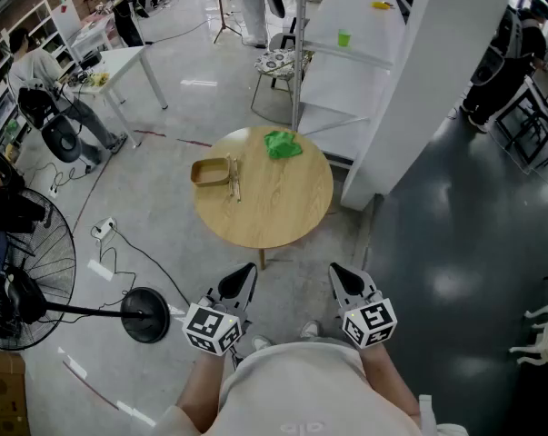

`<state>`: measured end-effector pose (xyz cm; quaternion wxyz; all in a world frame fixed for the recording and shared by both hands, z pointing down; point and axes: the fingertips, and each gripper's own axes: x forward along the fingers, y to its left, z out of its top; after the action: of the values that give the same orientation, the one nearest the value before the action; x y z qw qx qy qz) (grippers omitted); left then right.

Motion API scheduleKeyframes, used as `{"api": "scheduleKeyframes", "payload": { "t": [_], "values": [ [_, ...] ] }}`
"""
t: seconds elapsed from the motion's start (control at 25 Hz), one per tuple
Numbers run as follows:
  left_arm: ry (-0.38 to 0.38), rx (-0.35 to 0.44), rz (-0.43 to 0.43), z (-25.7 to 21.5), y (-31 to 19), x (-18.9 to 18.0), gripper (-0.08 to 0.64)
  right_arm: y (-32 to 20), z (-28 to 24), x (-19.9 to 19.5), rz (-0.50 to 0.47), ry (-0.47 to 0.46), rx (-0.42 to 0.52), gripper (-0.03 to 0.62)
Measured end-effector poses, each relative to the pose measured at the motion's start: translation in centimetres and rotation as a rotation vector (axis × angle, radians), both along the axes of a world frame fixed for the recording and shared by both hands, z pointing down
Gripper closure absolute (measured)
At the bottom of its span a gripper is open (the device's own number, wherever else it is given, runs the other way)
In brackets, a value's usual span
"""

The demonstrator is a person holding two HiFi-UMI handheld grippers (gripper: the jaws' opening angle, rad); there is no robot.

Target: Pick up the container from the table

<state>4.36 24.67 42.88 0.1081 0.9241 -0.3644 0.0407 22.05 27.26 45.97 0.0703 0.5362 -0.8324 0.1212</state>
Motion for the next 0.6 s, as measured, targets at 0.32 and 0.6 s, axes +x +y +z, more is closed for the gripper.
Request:
{"api": "scheduleKeyframes", "payload": {
  "t": [0.32,0.6],
  "values": [
    [-0.037,-0.008,-0.001,-0.1,-0.6,3.8,0.545,-0.7,-0.6,4.4,0.016,-0.031,0.014,0.568],
    [-0.056,-0.025,-0.035,0.2,-2.6,7.2,0.545,-2.2,-0.7,8.6,-0.009,-0.046,0.039,0.568]
  ]
}}
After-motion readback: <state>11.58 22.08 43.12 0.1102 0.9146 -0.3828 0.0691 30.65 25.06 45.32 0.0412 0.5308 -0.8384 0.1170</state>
